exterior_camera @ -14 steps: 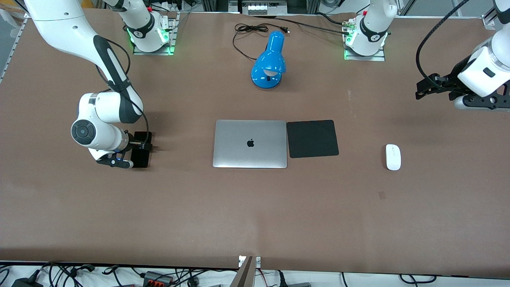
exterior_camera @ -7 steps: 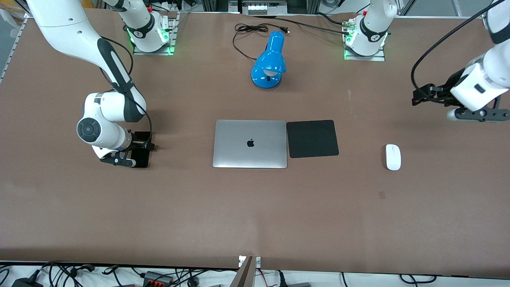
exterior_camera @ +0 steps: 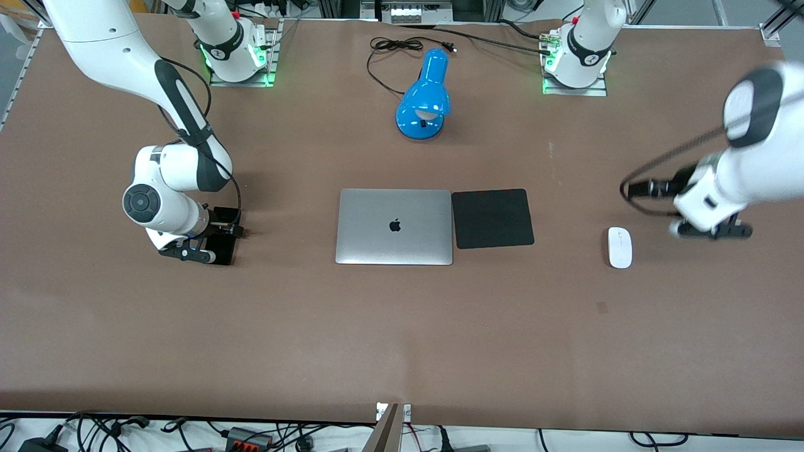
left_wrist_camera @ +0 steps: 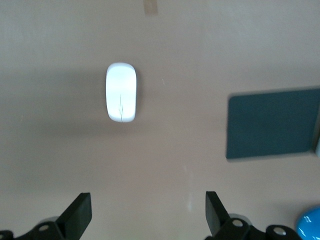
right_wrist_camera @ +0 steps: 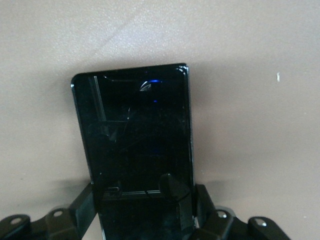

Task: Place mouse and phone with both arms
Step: 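Carry the phone beside the laptop while the left gripper reaches the mouse, then release the phone with the right gripper while the left gripper grasps the mouse, then carry the white mouse onto the black mouse pad with the left gripper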

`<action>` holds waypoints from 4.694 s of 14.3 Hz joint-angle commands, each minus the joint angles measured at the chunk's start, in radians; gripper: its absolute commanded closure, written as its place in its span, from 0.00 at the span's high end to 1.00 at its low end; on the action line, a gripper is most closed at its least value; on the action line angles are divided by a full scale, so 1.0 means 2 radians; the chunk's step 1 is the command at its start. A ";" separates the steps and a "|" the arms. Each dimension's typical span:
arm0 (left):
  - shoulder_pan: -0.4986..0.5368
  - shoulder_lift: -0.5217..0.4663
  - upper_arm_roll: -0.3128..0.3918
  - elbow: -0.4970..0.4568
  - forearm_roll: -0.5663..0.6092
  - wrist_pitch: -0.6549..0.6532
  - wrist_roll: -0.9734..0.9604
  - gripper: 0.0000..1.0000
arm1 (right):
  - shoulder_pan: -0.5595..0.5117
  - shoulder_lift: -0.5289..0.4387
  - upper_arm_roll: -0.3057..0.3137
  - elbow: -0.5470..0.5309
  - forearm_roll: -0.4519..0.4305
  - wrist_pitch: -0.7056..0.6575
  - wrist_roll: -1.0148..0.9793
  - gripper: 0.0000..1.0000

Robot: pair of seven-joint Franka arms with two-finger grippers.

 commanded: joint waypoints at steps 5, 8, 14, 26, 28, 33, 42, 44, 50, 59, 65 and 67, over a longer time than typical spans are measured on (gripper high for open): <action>0.033 0.095 0.001 -0.036 0.004 0.165 0.033 1.00 | 0.020 0.001 0.082 0.024 0.006 0.000 0.058 0.32; 0.037 0.118 0.001 -0.044 0.004 0.195 0.052 1.00 | 0.064 0.008 0.085 0.034 0.006 0.005 0.113 0.32; 0.039 0.136 0.000 -0.072 0.048 0.242 0.069 1.00 | 0.085 0.032 0.085 0.038 0.006 0.042 0.120 0.34; 0.041 0.142 -0.004 -0.141 0.048 0.351 0.068 0.44 | 0.003 -0.082 0.081 0.135 0.006 -0.098 0.138 1.00; 0.042 0.138 -0.005 -0.138 0.048 0.348 0.067 0.30 | -0.027 -0.125 0.082 0.135 0.006 -0.137 0.127 1.00; 0.027 0.097 -0.030 -0.095 0.046 0.237 0.038 0.30 | -0.098 -0.212 0.080 0.187 0.006 -0.357 -0.011 1.00; 0.006 0.090 -0.170 -0.102 0.049 0.172 -0.211 0.31 | -0.107 -0.106 0.087 0.370 0.012 -0.482 -0.028 1.00; -0.008 0.092 -0.170 -0.149 0.049 0.245 -0.250 0.31 | -0.110 -0.104 0.091 0.373 0.047 -0.476 -0.038 1.00; -0.048 0.090 -0.170 -0.178 0.052 0.323 -0.310 0.31 | -0.120 -0.101 0.082 0.394 0.036 -0.456 -0.054 1.00; -0.097 0.120 -0.166 -0.172 0.053 0.375 -0.369 0.31 | -0.115 -0.194 0.084 0.290 0.002 -0.443 -0.046 1.00; -0.093 0.133 -0.157 -0.161 0.084 0.375 -0.370 0.31 | -0.123 -0.275 0.081 0.179 0.002 -0.405 -0.046 1.00; -0.090 0.135 -0.157 -0.160 0.090 0.375 -0.370 0.31 | -0.131 -0.267 0.081 0.194 -0.001 -0.400 -0.047 1.00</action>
